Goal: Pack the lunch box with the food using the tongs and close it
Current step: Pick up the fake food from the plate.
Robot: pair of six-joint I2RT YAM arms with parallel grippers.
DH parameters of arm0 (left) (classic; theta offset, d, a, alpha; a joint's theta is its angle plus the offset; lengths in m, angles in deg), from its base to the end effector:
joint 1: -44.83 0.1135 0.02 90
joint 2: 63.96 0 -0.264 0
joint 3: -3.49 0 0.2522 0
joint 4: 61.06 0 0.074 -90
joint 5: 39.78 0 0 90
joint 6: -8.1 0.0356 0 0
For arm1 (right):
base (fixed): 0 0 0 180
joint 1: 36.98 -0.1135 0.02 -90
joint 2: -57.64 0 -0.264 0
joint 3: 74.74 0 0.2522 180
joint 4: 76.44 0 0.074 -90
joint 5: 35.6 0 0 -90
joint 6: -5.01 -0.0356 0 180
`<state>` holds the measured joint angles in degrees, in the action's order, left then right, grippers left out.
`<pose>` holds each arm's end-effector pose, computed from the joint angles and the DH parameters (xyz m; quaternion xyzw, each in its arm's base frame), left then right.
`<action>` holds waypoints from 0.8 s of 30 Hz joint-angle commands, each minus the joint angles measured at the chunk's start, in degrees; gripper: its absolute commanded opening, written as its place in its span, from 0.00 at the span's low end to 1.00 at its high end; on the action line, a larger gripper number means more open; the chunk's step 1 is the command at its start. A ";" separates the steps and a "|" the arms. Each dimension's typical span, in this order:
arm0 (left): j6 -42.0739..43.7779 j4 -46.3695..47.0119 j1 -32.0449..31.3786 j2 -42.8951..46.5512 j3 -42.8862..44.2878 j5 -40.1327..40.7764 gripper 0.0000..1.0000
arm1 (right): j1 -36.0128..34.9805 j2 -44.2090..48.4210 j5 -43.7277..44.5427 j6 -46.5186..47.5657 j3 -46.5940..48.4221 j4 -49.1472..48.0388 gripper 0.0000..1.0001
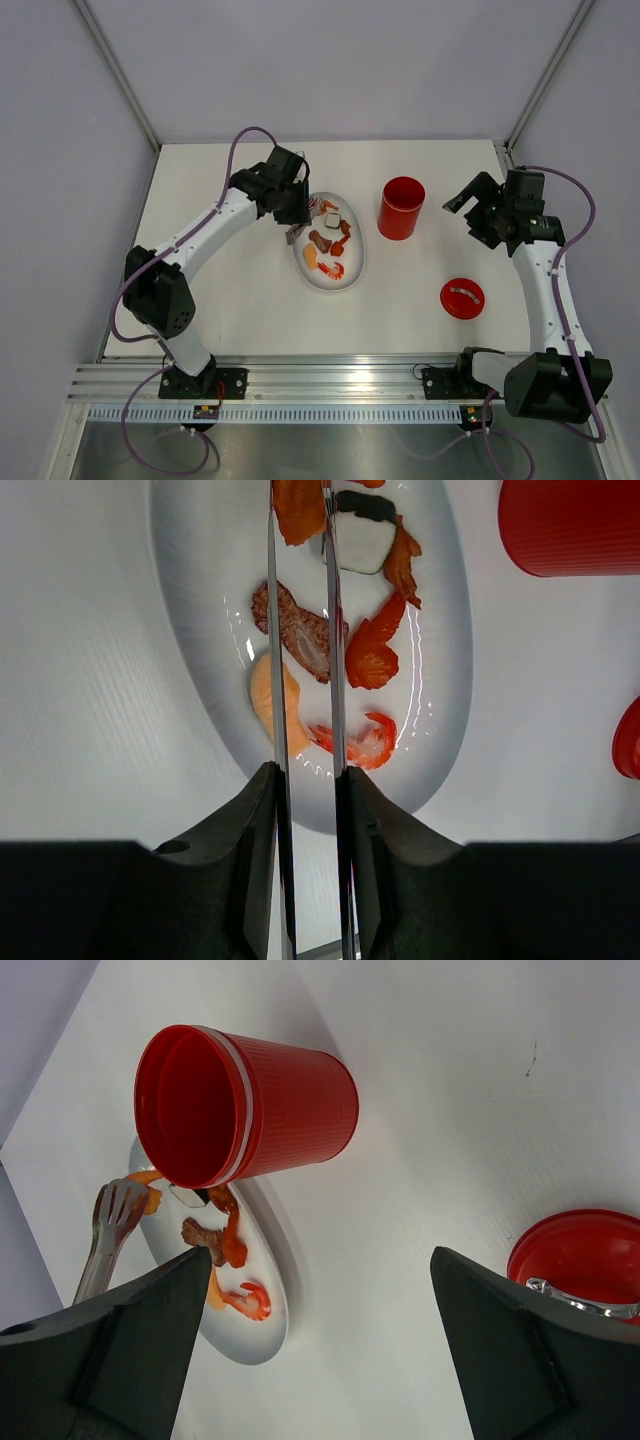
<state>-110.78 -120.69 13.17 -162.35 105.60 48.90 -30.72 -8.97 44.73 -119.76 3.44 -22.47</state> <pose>0.3159 -0.1957 0.3003 0.0266 0.9556 -0.1573 0.2476 0.2420 -0.0205 0.3328 0.2877 0.8658 0.1738 0.3707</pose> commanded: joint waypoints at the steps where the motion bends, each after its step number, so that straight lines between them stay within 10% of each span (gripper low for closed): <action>1: 0.32 0.34 0.19 5.48 -0.81 -1.31 0.00 | -0.64 -0.10 -0.26 -0.48 1.41 -1.71 0.99; 24: 3.31 -4.14 -8.24 3.92 19.38 -3.16 0.00 | -1.34 1.30 1.32 -0.75 1.93 -0.75 1.00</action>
<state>-108.68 -127.22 6.81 -156.51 118.54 47.89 -31.44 -9.17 44.90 -120.41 3.44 -22.54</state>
